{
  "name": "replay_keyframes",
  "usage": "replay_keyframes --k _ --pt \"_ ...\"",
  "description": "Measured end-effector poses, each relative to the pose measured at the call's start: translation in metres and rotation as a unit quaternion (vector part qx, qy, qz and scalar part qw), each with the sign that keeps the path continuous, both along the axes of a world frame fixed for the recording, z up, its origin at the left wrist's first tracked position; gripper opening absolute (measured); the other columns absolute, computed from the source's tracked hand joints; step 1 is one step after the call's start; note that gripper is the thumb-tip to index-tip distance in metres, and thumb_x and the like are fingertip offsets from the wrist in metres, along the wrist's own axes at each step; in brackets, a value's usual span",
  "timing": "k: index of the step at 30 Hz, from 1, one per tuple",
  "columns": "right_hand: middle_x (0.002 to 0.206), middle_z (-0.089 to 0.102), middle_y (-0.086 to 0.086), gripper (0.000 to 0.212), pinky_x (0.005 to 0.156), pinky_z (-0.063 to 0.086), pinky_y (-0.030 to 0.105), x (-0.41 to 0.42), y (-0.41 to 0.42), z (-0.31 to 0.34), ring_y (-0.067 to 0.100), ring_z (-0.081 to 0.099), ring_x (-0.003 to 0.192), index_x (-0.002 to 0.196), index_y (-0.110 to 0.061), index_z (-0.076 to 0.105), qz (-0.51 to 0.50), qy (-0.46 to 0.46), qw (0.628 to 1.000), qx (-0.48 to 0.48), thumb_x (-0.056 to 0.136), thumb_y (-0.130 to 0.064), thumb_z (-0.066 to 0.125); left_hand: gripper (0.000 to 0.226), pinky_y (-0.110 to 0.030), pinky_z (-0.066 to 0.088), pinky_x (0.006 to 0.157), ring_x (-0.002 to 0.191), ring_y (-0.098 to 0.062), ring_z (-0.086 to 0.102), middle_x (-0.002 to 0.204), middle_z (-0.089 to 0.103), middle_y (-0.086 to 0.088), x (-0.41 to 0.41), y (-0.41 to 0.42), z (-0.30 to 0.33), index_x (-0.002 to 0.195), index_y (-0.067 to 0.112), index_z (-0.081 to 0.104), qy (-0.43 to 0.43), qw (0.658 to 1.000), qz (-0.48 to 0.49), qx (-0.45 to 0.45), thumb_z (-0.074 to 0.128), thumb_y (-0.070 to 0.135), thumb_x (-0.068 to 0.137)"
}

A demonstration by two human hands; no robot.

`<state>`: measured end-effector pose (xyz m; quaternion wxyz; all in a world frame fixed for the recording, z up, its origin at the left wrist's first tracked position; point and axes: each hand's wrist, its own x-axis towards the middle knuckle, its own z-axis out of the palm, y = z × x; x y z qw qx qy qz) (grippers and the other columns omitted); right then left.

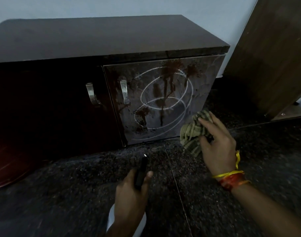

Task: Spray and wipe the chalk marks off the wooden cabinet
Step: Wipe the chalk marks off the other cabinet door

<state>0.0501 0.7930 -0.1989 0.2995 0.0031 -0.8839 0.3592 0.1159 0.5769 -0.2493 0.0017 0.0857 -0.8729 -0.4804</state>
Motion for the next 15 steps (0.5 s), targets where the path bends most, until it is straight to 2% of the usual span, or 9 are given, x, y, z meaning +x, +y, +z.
replay_keyframes --k 1,4,6,11,15 --pt "0.141 0.047 0.015 0.050 0.103 0.038 0.028 0.000 0.001 0.000 0.023 0.046 0.128 0.121 -0.007 0.063 -0.004 0.001 1.000 0.002 0.077 0.016 0.062 0.019 -0.011 0.036 0.053 0.062 0.000 0.049 0.067 0.055 0.012 0.000 0.003 0.002 0.098 0.033 0.056 0.001 1.000 -0.013 0.000 0.055 0.050 0.088" --pt "0.139 0.048 0.017 0.050 0.100 0.031 0.004 -0.001 0.005 0.002 0.021 0.047 0.126 0.120 -0.005 0.064 -0.017 0.008 1.000 -0.004 0.076 0.017 0.061 0.037 -0.015 0.033 0.050 0.060 -0.007 0.051 0.067 0.056 0.007 -0.003 0.013 0.006 0.097 0.034 0.056 0.010 0.999 -0.035 0.021 0.044 0.063 0.078" --pt "0.139 0.048 0.018 0.049 0.096 0.026 -0.004 -0.002 0.007 0.002 0.017 0.045 0.125 0.120 -0.004 0.063 -0.022 0.008 1.000 -0.010 0.077 0.017 0.061 0.046 -0.019 0.030 0.049 0.056 -0.011 0.050 0.064 0.053 0.003 -0.007 0.020 0.007 0.093 0.029 0.058 0.028 0.998 -0.039 0.037 0.041 0.067 0.074" --pt "0.140 0.047 0.019 0.047 0.096 0.025 -0.004 -0.002 0.010 0.003 0.025 0.046 0.127 0.122 -0.002 0.062 -0.024 0.008 1.000 -0.017 0.078 0.016 0.060 0.028 -0.015 0.032 0.048 0.060 -0.003 0.052 0.059 0.047 0.003 -0.019 0.038 0.020 0.085 0.038 0.051 0.060 0.994 -0.068 0.054 0.044 0.064 0.078" --pt "0.139 0.047 0.018 0.046 0.101 0.026 0.002 -0.008 0.007 0.006 0.025 0.046 0.127 0.122 -0.004 0.061 -0.046 0.025 0.998 -0.018 0.080 0.013 0.060 0.035 -0.017 0.027 0.049 0.055 -0.009 0.048 0.059 0.045 0.003 -0.025 0.050 0.026 0.086 0.032 0.054 0.093 0.990 -0.058 0.085 0.049 0.067 0.082"
